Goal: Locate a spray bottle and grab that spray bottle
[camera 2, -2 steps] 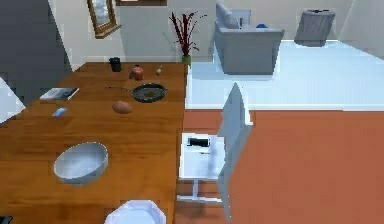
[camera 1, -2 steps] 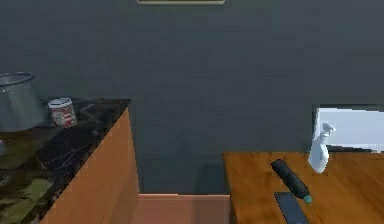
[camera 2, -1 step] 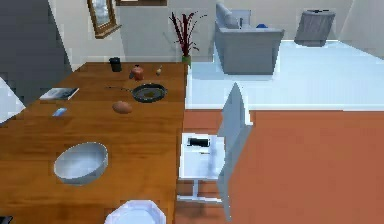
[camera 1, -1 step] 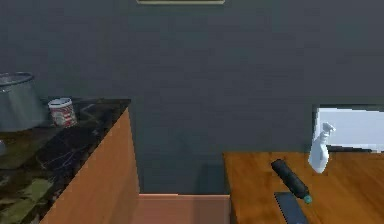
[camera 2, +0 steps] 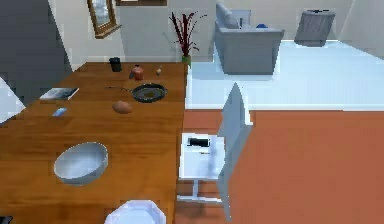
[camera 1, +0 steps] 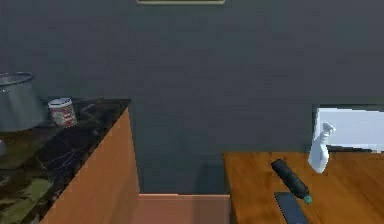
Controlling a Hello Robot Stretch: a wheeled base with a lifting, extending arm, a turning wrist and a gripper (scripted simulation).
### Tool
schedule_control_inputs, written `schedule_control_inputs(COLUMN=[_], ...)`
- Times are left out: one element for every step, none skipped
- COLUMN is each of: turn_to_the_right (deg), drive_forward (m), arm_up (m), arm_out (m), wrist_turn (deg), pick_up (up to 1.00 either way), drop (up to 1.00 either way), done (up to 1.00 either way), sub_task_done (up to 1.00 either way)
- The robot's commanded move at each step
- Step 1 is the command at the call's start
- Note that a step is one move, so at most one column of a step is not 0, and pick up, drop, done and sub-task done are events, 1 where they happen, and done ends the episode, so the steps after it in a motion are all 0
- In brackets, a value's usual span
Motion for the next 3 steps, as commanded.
schedule_control_inputs(turn_to_the_right=[9.0,30.0,-30.0], drive_forward=[0.00,0.00,0.00], arm_up=[0.00,0.00,0.00], arm_out=[0.00,0.00,0.00], wrist_turn=[0.0,0.0,0.0], pick_up=[0.00,0.00,0.00], drop=[0.00,0.00,0.00], done=[0.00,0.00,0.00], sub_task_done=[0.00,0.00,0.00])
